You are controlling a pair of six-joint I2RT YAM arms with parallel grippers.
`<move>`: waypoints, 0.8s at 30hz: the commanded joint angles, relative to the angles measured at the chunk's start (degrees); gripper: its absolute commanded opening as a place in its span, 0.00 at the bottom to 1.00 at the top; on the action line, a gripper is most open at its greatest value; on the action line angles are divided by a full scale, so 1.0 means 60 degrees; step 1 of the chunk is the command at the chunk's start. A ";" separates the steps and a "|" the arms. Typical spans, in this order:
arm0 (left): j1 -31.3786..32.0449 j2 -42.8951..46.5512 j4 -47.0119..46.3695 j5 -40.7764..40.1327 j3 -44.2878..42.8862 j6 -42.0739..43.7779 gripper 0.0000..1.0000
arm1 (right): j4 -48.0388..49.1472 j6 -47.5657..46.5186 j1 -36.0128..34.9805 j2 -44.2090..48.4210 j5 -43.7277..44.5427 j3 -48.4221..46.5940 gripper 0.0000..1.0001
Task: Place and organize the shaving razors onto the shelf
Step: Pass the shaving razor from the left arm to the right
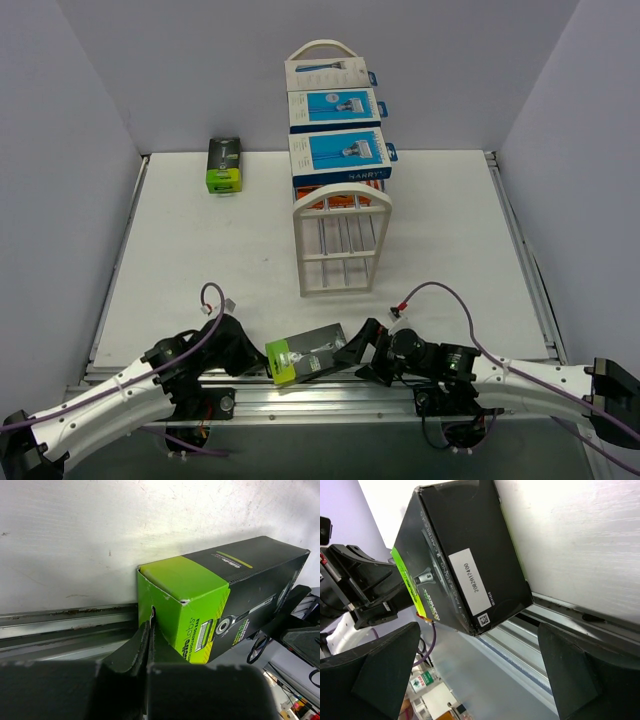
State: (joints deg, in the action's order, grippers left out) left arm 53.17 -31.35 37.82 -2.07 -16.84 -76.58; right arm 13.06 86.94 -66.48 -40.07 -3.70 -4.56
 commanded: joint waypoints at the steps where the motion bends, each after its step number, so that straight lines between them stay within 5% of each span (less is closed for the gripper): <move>1: 0.0016 0.0113 -0.0796 0.0344 0.0140 -0.0245 0.02 | 0.0357 0.0364 -0.0082 0.0000 0.0574 0.0246 1.00; 24: 0.0016 0.0304 -0.1455 0.1018 0.0888 -0.0597 0.02 | 0.1485 0.0906 -0.0082 -0.0585 0.1702 0.0701 0.96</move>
State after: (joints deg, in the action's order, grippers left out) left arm 53.15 -29.63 31.68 1.56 -12.45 -79.15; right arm 19.31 91.50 -66.48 -42.57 3.68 -2.98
